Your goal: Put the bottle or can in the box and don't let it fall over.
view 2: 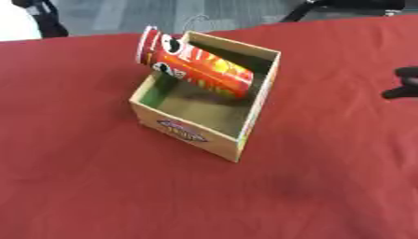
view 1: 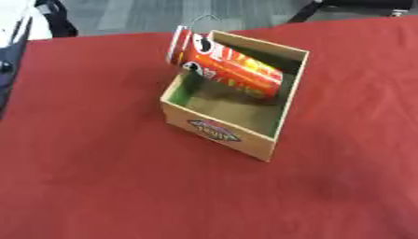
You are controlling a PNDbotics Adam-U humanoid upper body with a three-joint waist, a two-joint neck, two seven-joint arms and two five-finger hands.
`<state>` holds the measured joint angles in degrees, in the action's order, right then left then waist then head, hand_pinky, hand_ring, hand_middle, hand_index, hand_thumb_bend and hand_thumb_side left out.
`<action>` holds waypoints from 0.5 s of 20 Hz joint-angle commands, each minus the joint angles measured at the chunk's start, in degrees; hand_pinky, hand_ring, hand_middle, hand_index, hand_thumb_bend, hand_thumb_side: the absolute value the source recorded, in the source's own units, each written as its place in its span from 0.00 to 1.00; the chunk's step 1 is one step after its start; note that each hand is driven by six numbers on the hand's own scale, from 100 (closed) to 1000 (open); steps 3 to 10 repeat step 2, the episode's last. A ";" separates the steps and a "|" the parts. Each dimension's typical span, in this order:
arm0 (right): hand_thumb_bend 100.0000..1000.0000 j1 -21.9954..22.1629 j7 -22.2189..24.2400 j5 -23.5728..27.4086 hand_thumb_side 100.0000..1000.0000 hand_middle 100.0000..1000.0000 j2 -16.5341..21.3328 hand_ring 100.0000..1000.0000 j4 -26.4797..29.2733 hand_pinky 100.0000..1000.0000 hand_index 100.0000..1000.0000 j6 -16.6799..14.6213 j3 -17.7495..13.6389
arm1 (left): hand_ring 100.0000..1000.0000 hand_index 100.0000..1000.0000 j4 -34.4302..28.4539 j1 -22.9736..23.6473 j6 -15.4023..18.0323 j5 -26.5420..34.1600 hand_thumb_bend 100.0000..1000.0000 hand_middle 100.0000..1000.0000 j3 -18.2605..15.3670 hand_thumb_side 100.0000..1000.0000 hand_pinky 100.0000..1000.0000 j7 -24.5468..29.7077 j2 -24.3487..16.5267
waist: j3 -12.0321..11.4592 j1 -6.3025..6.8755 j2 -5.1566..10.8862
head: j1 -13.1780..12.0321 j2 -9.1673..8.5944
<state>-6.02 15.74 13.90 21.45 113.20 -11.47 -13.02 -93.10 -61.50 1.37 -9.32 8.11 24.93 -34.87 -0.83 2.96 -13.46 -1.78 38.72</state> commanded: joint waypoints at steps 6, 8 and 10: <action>0.00 0.01 -0.74 0.94 0.60 0.74 1.59 0.64 1.39 1.00 0.94 -0.70 -0.50 | 0.76 0.79 -7.01 3.21 -1.80 10.11 0.00 0.77 -3.00 0.45 0.48 -5.81 -6.10 | -0.86 -1.09 1.73 | 0.89 0.02; 0.00 0.01 -0.74 0.94 0.60 0.74 1.59 0.64 1.39 1.00 0.94 -0.70 -0.50 | 0.76 0.79 -7.01 3.21 -1.80 10.11 0.00 0.77 -3.00 0.45 0.48 -5.81 -6.10 | -0.86 -1.09 1.73 | 0.89 0.02; 0.00 0.01 -0.74 0.94 0.60 0.74 1.59 0.64 1.39 1.00 0.94 -0.70 -0.50 | 0.76 0.79 -7.01 3.21 -1.80 10.11 0.00 0.77 -3.00 0.45 0.48 -5.81 -6.10 | -0.86 -1.09 1.73 | 0.89 0.02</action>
